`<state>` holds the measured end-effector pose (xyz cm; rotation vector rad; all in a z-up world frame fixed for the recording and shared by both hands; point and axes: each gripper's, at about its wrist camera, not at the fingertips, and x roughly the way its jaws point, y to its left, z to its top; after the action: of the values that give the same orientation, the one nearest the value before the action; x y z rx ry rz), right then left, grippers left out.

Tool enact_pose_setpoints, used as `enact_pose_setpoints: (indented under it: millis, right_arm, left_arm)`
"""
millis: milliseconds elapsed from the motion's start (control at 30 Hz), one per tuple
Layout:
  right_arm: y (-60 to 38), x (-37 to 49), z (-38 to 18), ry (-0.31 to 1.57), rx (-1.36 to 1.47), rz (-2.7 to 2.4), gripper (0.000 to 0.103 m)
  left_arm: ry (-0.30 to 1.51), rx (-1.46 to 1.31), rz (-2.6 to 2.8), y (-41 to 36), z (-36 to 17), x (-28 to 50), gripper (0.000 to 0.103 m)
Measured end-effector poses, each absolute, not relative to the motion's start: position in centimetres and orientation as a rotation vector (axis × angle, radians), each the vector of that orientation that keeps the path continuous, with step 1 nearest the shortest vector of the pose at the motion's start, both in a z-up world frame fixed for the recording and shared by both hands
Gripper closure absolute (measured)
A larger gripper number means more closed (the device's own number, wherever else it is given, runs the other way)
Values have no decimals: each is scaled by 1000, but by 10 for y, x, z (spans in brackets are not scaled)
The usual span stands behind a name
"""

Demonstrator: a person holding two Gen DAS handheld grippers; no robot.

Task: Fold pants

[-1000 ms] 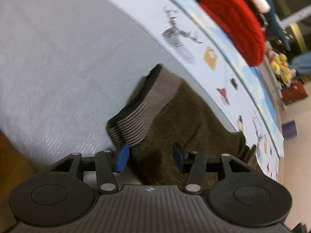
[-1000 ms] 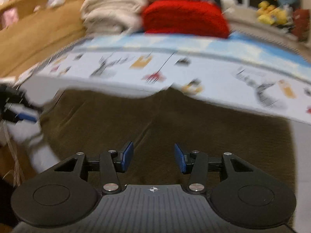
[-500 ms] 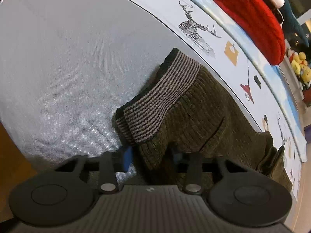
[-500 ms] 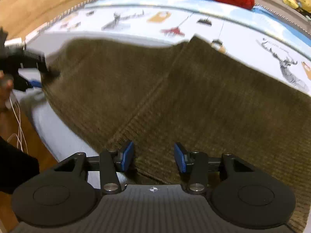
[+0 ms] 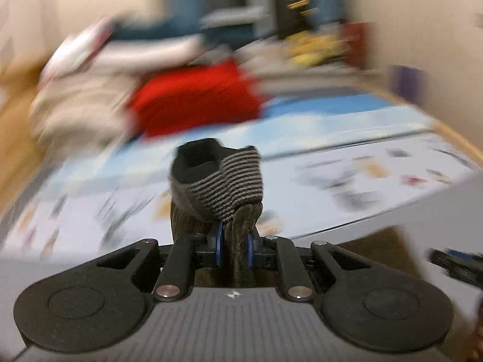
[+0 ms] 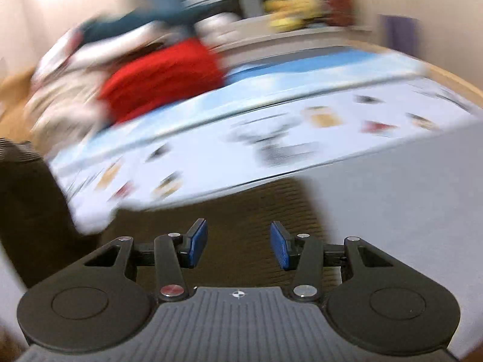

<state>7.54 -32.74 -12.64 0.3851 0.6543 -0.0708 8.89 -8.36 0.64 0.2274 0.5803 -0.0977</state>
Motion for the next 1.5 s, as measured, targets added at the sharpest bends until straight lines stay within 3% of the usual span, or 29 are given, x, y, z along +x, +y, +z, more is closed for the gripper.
enact_pose_setpoints:
  millis: [67,100,133,167,367,433,633,733,800,867,933,1067,1133,1233,1267,1400,1467,1500]
  right_arm:
    - [-363,64,-135,637,466,-183,54]
    - [-378,58,-138,632,499,-227,54]
    - [-391,52,-143,626,531,-267,54]
    - [-403,46,-147,627,566,-292,53]
    - [-422,42,-173,715,721,-188,51]
    - [-412,49,-181,772,747,-79,44]
    - [-359,82,-192,903,649,95,32]
    - [-336,99,-200,990,542,32,31]
    - [-333,99,-200,993,559,28,36]
    - [-328,97,-194,970,533,39,61]
    - [-330,88,-185,926,512,50,69]
    - [-344,57,-144,767,480,53,71]
    - [-353,51,-150,795,464,-10,70]
    - [-364,64,-191,1010,540,-19,62]
    - [-366,65,-190,992,540,-21,54]
    - [-374,61,-175,879,512,-62,44]
    - [-378,65,-187,936,535,-73,39]
    - [-378,68,-197,983,533,-69,37]
  left_arm:
    - [544,299,-240,-154,3,69,86]
    - [561,324,-313,-182,-6,62,77]
    - [619,337,-418,-209,-19,58,58]
    - [690,329,-511,-228,-33,55,55]
    - [824,185,-470,-191,-64,68,55]
    - [861,214,-401,-157,-77,80,56]
    - [1012,175,-297,-66,-123,96,74]
    - [1057,189,-327,-53,-154,81,74]
    - [1020,211,-338,-50,-158,76,74]
    - [1017,189,-339,-48,-157,77,74]
    - [996,163,-351,-44,-155,76,73]
    - [937,99,-400,-41,-146,66,73]
    - [935,143,-433,-50,-151,67,72]
    - [945,212,-425,-56,-160,68,70]
    - [953,200,-423,-55,-159,71,70]
    - [957,126,-395,-44,-153,77,63]
    - [877,145,-366,-44,-146,73,65]
    - [886,161,-386,-46,-146,71,73]
